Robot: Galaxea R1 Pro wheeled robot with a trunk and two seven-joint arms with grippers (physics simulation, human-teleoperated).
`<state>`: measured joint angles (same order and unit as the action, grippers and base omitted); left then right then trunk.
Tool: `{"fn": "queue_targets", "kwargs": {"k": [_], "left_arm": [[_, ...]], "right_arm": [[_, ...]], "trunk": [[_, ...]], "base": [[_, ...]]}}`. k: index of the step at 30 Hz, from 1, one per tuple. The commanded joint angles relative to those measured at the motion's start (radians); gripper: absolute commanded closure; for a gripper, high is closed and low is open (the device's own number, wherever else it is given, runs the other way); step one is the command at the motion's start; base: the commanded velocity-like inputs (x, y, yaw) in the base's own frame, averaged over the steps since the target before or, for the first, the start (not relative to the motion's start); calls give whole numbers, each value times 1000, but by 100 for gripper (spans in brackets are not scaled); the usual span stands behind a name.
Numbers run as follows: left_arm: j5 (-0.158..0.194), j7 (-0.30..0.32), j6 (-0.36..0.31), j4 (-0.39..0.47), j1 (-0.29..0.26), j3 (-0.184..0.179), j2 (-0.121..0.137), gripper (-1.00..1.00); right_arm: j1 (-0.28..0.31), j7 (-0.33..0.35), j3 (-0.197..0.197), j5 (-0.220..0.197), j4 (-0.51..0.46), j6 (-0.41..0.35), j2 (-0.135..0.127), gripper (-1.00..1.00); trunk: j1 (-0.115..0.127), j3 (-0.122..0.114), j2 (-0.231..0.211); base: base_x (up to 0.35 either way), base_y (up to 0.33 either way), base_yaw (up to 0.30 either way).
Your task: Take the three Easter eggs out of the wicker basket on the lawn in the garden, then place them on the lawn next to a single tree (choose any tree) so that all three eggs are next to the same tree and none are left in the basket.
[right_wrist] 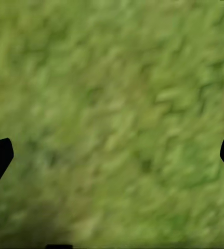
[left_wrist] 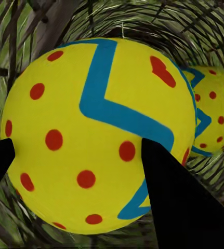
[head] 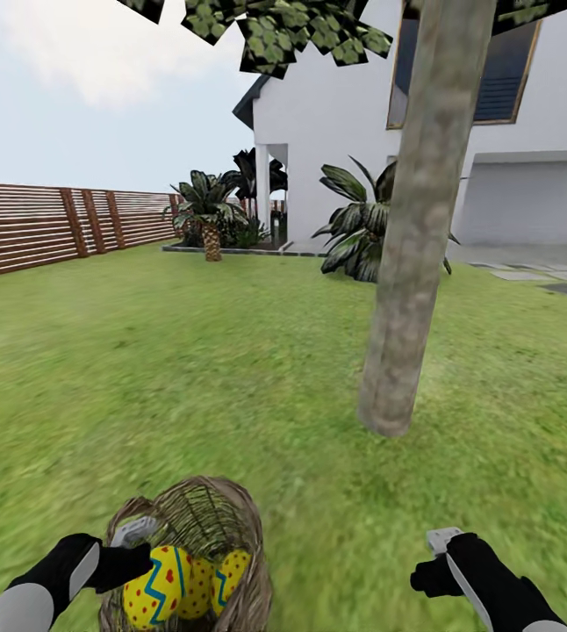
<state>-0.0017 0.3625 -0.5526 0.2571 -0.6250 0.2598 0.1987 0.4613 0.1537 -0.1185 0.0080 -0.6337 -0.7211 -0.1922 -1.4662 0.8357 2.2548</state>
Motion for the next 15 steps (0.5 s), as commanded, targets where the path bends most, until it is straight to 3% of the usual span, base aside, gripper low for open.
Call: {"fn": "queue_targets", "kwargs": {"k": [1, 4, 9, 15], "left_arm": [[-6, 1, -6, 1, 0, 3, -1, 100], [-13, 0, -6, 2, 0, -1, -25, 100], [-12, -1, -6, 2, 0, -2, -28, 100], [-9, 1, -4, 1, 1, -1, -30, 100]], "right_arm": [[0, 3, -4, 1, -1, -4, -1, -100], [0, 3, -4, 1, -1, -4, -1, -100], [0, 3, -4, 1, -1, -4, -1, -100], [0, 3, -5, 1, -1, -4, 0, -100]], "trunk": [[4, -2, -7], [16, -12, -28], [35, -27, -63], [58, -46, -105]], "base": [[-191, -102, 0], [-256, -217, 0], [-233, -230, 0], [-14, -21, 0]]}}
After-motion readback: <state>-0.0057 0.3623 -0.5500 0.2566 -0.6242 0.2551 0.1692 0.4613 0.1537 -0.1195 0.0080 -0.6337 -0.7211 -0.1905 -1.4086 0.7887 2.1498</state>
